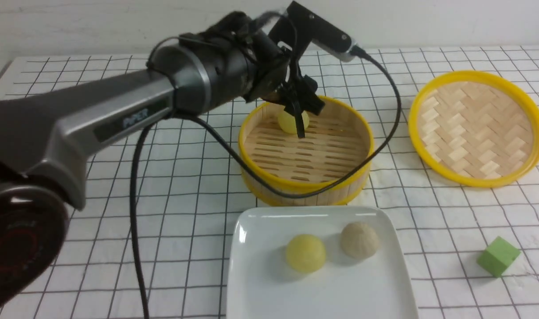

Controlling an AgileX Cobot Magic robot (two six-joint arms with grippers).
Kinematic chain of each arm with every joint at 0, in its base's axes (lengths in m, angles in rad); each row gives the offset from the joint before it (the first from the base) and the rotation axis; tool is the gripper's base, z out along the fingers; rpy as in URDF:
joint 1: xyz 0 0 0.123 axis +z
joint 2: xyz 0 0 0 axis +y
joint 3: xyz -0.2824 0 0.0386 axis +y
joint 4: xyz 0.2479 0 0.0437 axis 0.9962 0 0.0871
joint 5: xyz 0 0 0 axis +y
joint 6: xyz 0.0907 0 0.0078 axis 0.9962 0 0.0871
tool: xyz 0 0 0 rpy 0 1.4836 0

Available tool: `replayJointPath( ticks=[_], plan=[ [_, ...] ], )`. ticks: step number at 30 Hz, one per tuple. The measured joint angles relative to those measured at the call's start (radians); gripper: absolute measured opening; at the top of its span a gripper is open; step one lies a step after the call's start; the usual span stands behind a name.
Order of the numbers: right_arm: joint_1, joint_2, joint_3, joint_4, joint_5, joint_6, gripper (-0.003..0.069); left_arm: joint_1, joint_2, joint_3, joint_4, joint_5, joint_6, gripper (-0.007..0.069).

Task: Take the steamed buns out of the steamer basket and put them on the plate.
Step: Use the left arm to grab the steamed stuffed bun that is closest to it

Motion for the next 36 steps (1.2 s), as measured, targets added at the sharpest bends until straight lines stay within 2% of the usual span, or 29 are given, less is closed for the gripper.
replayJointPath(
  ticks=[6,11,15,18,22,25,26,31,36],
  plan=[
    [0.0,-0.004,0.058,-0.006,0.0,0.0,0.0558,0.0,0.059,0.0,0.088,-0.058,-0.13,0.0416],
    [0.0,-0.004,0.089,-0.025,0.0,-0.001,0.0558,0.002,0.074,-0.001,0.137,-0.107,-0.168,0.0356],
    [0.0,-0.004,0.091,-0.031,0.0,-0.001,0.0558,0.009,0.08,-0.026,0.148,-0.129,-0.188,0.035],
    [0.0,-0.004,0.091,-0.035,0.0,-0.002,0.0558,0.021,0.094,-0.095,0.147,-0.095,-0.246,0.0349],
    [0.0,-0.004,0.091,-0.052,0.0,-0.003,0.0558,0.032,0.105,-0.217,0.079,0.059,-0.251,0.0349],
    [0.0,-0.004,0.091,-0.059,0.0,-0.003,0.0558,0.033,0.107,-0.263,0.008,0.144,-0.19,0.0348],
    [0.0,-0.004,0.091,-0.068,0.0,-0.004,0.0558,0.033,0.107,-0.293,-0.061,0.193,-0.137,0.0347],
    [0.0,-0.004,0.091,-0.091,0.0,-0.022,0.0558,0.033,0.113,-0.32,-0.292,0.246,0.028,0.0347],
    [0.0,-0.004,0.091,-0.094,0.0,-0.028,0.0558,0.033,0.148,-0.321,-0.395,0.274,0.082,0.0347]
  ],
)
